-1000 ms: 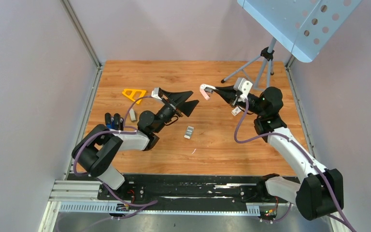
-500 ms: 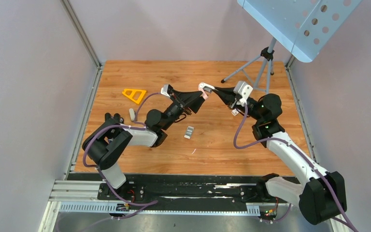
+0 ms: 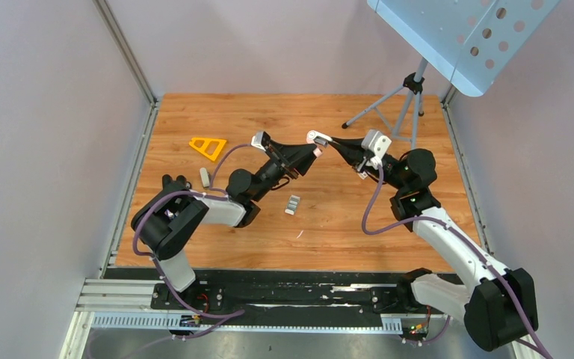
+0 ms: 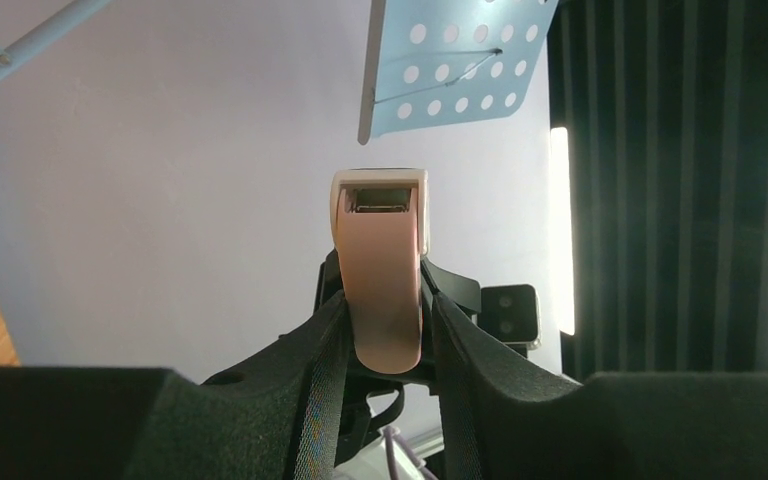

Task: Unload the staples from the stapler
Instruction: Unload the staple at the center of the board.

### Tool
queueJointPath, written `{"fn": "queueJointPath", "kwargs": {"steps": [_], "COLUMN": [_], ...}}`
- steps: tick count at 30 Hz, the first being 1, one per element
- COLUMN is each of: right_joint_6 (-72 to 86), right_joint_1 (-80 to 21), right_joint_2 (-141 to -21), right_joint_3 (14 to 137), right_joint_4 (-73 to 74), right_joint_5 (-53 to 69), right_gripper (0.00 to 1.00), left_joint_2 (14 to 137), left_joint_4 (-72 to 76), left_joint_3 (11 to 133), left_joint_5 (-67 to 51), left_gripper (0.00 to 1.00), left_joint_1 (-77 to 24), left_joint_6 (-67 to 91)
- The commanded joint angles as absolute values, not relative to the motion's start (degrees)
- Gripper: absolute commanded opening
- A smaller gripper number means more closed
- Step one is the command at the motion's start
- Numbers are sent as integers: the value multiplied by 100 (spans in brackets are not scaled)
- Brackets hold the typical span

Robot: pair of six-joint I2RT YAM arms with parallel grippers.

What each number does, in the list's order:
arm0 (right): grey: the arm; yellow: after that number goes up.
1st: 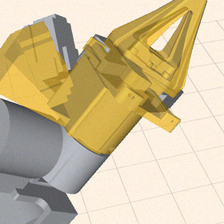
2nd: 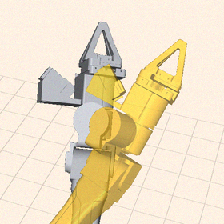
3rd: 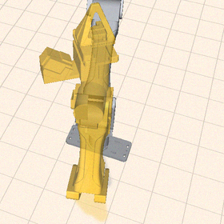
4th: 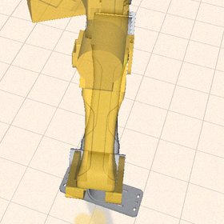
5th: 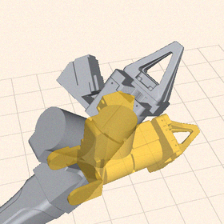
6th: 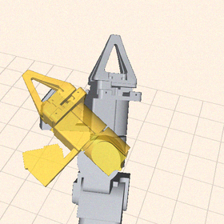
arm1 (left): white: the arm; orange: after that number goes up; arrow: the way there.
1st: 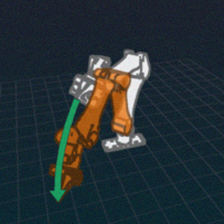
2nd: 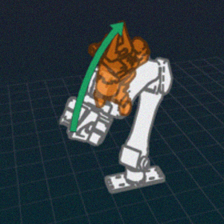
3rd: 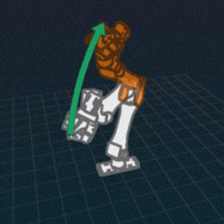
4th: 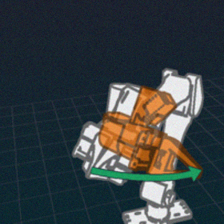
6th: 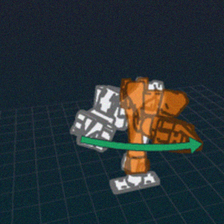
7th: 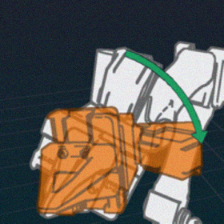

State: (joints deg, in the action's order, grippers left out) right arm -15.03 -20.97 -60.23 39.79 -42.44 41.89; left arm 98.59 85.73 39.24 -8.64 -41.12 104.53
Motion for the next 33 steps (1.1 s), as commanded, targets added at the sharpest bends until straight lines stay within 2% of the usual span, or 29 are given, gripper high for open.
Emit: {"fn": "queueJointPath", "kwargs": {"steps": [1,5,11,13,14,15,20,22,26,29,33], "right_joint_6": [-1586,-1599,-1604,-1590,-1564,-1542,-1442,-1357,-883,-187,984], "right_joint_1": [-2223,-2232,-2232,-2231,-2228,-2229,-2208,-2173,-2015,-1781,-1145], "right_joint_2": [-5893,-5871,-5853,-5844,-5837,-5832,-5598,-5403,-5024,-4857,-4993], "right_joint_3": [3905,3885,3894,3916,3938,3968,4163,4229,4230,4228,4166], "right_joint_4": [-4387,-4362,-4288,-4194,-4122,-4011,-2942,-2453,-1667,-1216,-1188], "right_joint_5": [4253,4254,4302,4276,4220,4159,3842,3844,3934,4101,5093], "right_gripper": [0,0,0,0,0,5,65,77,86,88,89], "left_joint_2": [9951,9995,10123,10174,10179,10180,10128,10040,9739,9432,8796], "left_joint_4": [8857,8879,9122,9200,9202,9202,9202,9176,8374,7612,5815], "left_joint_3": [4105,4104,4131,4147,4148,4144,3971,3834,3608,3534,3676], "left_joint_5": [-963,-966,-954,-994,-1044,-1087,-1417,-1598,-1971,-2197,-2562], "left_gripper": [37,34,12,1,0,0,0,0,0,0,0], "left_joint_1": [-4164,-4166,-4165,-4158,-4153,-4145,-3964,-3830,-3678,-3676,-3674], "left_joint_6": [10459,10468,10504,10443,10325,10175,9471,9091,8043,6884,4816]}}
